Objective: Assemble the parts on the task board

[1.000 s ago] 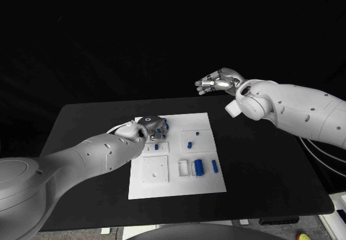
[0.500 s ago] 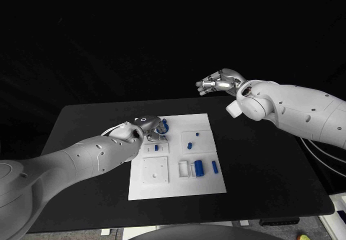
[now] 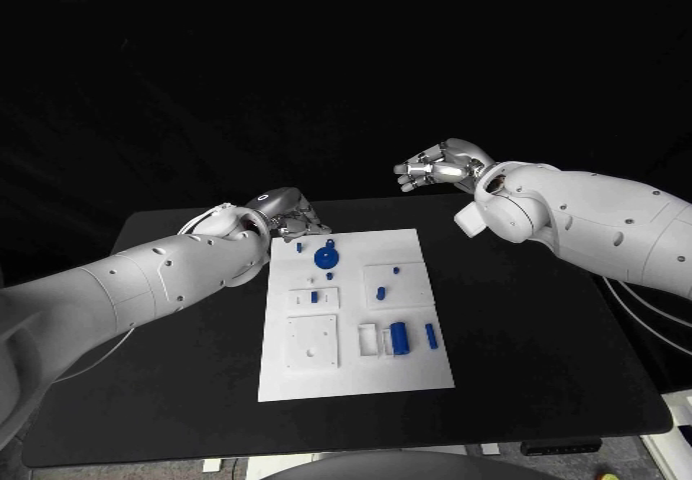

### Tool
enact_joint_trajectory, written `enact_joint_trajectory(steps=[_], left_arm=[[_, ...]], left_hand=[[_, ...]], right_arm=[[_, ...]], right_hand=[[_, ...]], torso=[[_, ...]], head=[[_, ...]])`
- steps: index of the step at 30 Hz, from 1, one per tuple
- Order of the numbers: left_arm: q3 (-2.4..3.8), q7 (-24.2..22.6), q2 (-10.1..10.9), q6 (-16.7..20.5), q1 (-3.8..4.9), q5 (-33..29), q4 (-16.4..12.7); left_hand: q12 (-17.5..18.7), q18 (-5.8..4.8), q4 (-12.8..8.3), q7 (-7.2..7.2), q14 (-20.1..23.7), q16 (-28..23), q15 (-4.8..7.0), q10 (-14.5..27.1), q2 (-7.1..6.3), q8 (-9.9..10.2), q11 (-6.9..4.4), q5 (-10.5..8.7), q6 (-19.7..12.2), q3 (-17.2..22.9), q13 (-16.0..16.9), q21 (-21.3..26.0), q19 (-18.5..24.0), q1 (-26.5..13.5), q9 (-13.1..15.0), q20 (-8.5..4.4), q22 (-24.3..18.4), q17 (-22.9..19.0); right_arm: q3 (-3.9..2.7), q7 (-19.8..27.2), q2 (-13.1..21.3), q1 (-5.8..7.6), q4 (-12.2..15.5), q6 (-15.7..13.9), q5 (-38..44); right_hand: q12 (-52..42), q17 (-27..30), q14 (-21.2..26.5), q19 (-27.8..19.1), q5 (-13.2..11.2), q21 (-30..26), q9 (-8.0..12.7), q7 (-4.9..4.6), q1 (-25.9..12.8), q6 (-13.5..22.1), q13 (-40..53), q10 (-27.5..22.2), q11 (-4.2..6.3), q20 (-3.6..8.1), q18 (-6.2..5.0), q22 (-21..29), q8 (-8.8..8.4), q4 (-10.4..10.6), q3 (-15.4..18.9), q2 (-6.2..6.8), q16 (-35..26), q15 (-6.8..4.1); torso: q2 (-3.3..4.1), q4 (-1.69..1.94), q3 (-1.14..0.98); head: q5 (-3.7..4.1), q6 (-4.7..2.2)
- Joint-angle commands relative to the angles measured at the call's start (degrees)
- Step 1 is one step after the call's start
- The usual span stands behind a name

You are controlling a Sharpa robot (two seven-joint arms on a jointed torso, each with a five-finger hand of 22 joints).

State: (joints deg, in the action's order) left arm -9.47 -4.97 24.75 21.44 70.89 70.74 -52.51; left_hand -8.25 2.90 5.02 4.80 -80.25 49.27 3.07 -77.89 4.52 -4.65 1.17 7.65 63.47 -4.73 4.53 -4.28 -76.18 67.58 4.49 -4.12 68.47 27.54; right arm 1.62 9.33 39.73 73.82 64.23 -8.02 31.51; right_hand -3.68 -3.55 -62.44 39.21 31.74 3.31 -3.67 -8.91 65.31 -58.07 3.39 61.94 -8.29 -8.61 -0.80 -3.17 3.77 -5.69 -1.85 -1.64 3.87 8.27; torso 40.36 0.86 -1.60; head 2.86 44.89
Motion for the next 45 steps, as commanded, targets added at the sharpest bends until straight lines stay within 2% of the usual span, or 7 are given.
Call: enact_joint_trajectory(steps=[1,9,21,26,32,38,45], left_arm=[[0.13,8.77,-0.19,-12.06,1.03,-3.45,2.00],[0.31,16.40,-1.80,-22.69,1.91,-5.05,8.13],[0.32,20.86,-6.15,-30.48,2.17,-5.24,16.75],[0.27,20.75,-7.76,-31.37,2.15,-5.69,19.75],[0.23,19.64,-8.87,-31.01,2.15,-7.39,21.72],[0.21,18.88,-9.57,-31.17,2.17,-8.16,22.60],[0.16,18.29,-10.41,-32.14,2.17,-8.35,23.91]], left_hand=[[-5.02,-1.40,0.29,-0.18,0.60,1.54,0.88,-0.42,0.48,-0.95,-1.08,2.14,0.20,-0.47,1.99,-0.13,-0.21,0.08,0.23,-1.04,-0.07,1.41],[-23.24,-2.01,0.16,-1.11,0.47,6.82,1.89,4.56,1.73,-3.64,-2.33,4.41,-0.47,-0.90,14.54,-1.56,-1.17,-2.36,3.44,-2.00,2.40,4.40],[-25.04,-1.79,1.51,-0.76,0.81,7.84,1.75,5.56,1.58,-3.60,-2.09,1.71,-2.00,-1.56,15.50,-1.81,-1.00,-5.47,3.92,-1.87,3.86,4.15],[-25.41,-1.69,3.08,-0.63,0.88,8.29,1.69,5.63,1.38,-3.53,-2.00,-1.33,-2.48,-2.11,15.60,-1.84,-0.98,-8.07,3.92,-1.79,4.36,4.07],[-26.06,-1.58,4.90,-0.54,1.17,9.19,1.63,5.93,1.17,-3.52,-1.94,-1.58,-2.84,-1.78,15.78,-1.85,-0.91,-10.82,3.95,-1.72,5.32,3.91],[-26.44,-1.54,5.20,-0.49,1.38,9.88,1.60,6.08,1.06,-3.41,-1.92,1.64,-2.99,-1.17,15.83,-1.73,-0.91,-11.72,3.90,-1.68,6.05,3.72],[-26.69,-1.58,3.47,-0.63,1.63,10.63,1.64,6.16,1.37,-3.13,-2.03,11.36,-2.56,0.12,15.89,-1.58,-0.86,-10.53,3.78,-1.71,6.81,3.61]], right_arm=[[-0.03,0.23,-0.10,0.01,-0.02,0.21,0.36],[-0.03,0.17,-0.35,0.01,-0.26,0.28,0.37],[-0.03,0.09,-0.61,0.03,-0.04,0.24,0.45],[-0.03,0.06,-0.68,0.13,0.20,0.16,0.47],[-0.03,0.03,-0.77,0.26,0.40,0.03,0.53],[-0.03,0.00,-0.88,0.39,0.52,-0.11,0.59],[-0.03,0.00,-1.06,0.68,0.80,-0.35,0.61]], right_hand=[[0.28,0.06,-0.34,0.29,0.46,-0.04,0.08,-0.02,-0.03,0.15,-0.07,0.18,-0.05,0.06,-0.05,0.01,-0.21,-0.16,0.09,0.35,-0.23,0.15],[0.27,0.06,-0.37,0.37,1.41,-0.03,0.08,0.00,-0.05,0.16,-0.07,0.19,-0.04,0.07,-0.06,0.00,-0.21,-0.12,-0.07,0.42,-0.22,0.14],[0.27,0.07,-0.36,0.36,1.67,-0.04,0.08,0.02,-0.09,0.15,-0.07,0.22,-0.03,0.07,-0.05,0.00,-0.20,-0.06,-0.32,0.54,-0.23,0.13],[0.27,0.06,-0.38,0.37,1.83,-0.04,0.08,0.02,-0.11,0.16,-0.07,0.21,-0.03,0.08,-0.04,0.00,-0.21,-0.03,-0.46,0.61,-0.23,0.13],[0.28,0.07,-0.35,0.35,2.09,-0.04,0.08,0.00,-0.13,0.17,-0.07,0.19,-0.04,0.08,-0.04,0.00,-0.21,-0.02,-0.64,0.78,-0.24,0.13],[0.28,0.07,-0.34,0.35,2.23,-0.04,0.08,0.01,-0.14,0.19,-0.07,0.19,-0.04,0.08,-0.04,0.00,-0.21,-0.01,-0.71,0.84,-0.24,0.13],[0.28,0.07,-0.34,0.35,2.23,-0.04,0.08,0.01,-0.14,0.19,-0.07,0.19,-0.04,0.08,-0.04,0.00,-0.21,-0.01,-0.71,0.84,-0.24,0.13]], torso=[[0.09,-0.22,0.01],[0.24,-0.34,0.15],[0.76,-0.85,0.40],[1.15,-1.24,0.52],[1.37,-1.57,0.56],[1.55,-1.82,0.62],[1.98,-2.39,0.68]], head=[[-0.30,-0.26],[-0.55,-0.67],[-1.42,-1.47],[-1.83,-1.90],[-2.00,-2.26],[-2.09,-2.57],[-2.39,-3.04]])
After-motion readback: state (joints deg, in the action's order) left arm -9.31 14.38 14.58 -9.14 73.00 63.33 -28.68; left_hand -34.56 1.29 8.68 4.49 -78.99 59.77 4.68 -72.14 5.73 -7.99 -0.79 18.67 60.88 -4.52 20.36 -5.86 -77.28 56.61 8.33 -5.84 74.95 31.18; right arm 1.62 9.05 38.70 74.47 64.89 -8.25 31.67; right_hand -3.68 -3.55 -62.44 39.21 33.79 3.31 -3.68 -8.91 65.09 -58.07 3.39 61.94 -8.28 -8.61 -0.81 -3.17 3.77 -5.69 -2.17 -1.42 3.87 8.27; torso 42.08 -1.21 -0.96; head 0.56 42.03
